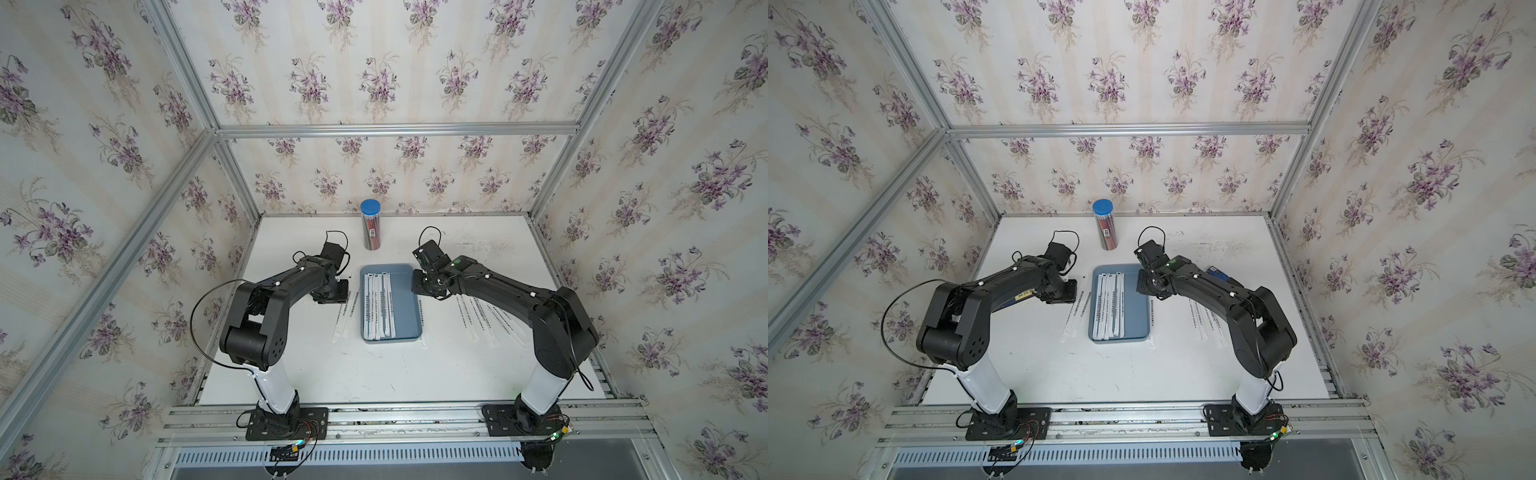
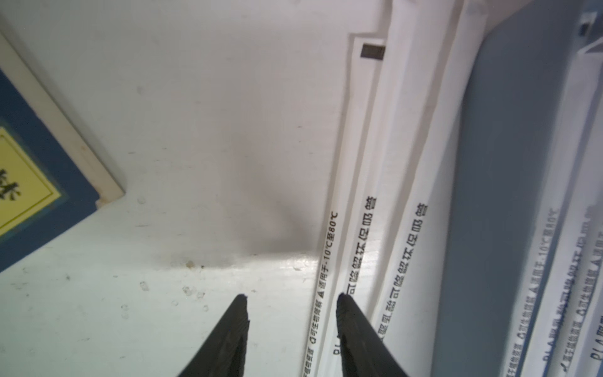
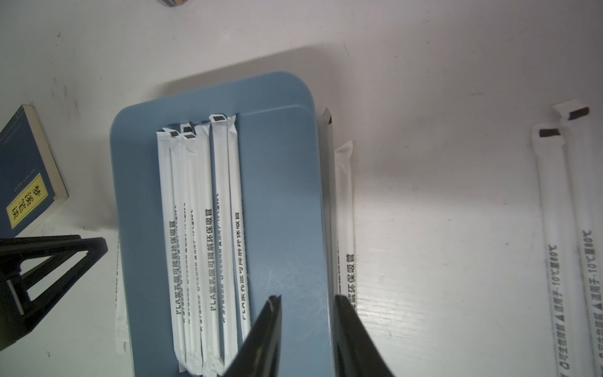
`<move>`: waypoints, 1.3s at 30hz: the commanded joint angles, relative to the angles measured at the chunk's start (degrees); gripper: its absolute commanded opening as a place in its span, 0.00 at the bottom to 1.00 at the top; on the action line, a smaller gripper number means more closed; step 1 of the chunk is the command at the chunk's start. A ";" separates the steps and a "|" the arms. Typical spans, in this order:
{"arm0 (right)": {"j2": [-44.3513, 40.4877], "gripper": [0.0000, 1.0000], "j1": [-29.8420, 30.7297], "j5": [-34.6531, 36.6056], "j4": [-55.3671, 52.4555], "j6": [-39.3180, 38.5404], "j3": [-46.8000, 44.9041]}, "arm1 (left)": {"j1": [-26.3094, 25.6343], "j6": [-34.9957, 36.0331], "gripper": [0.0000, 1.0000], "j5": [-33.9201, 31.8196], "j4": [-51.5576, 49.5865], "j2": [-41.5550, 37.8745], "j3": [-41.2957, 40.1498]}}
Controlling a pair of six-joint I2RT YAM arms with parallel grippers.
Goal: Put the straws into the storage box
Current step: Pick up the straw from the center of the board.
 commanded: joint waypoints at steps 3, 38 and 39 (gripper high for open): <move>0.15 0.32 0.01 0.35 0.73 -0.28 0.01 | -0.05 0.54 0.45 -0.61 -0.90 1.16 0.99; -0.65 0.32 0.02 0.18 2.18 0.68 -0.39 | 1.51 -0.42 0.04 -1.38 -5.86 -2.03 0.76; -0.56 0.32 0.02 0.18 2.25 0.68 -0.37 | 1.54 -0.16 0.04 -1.68 -6.54 -2.84 1.21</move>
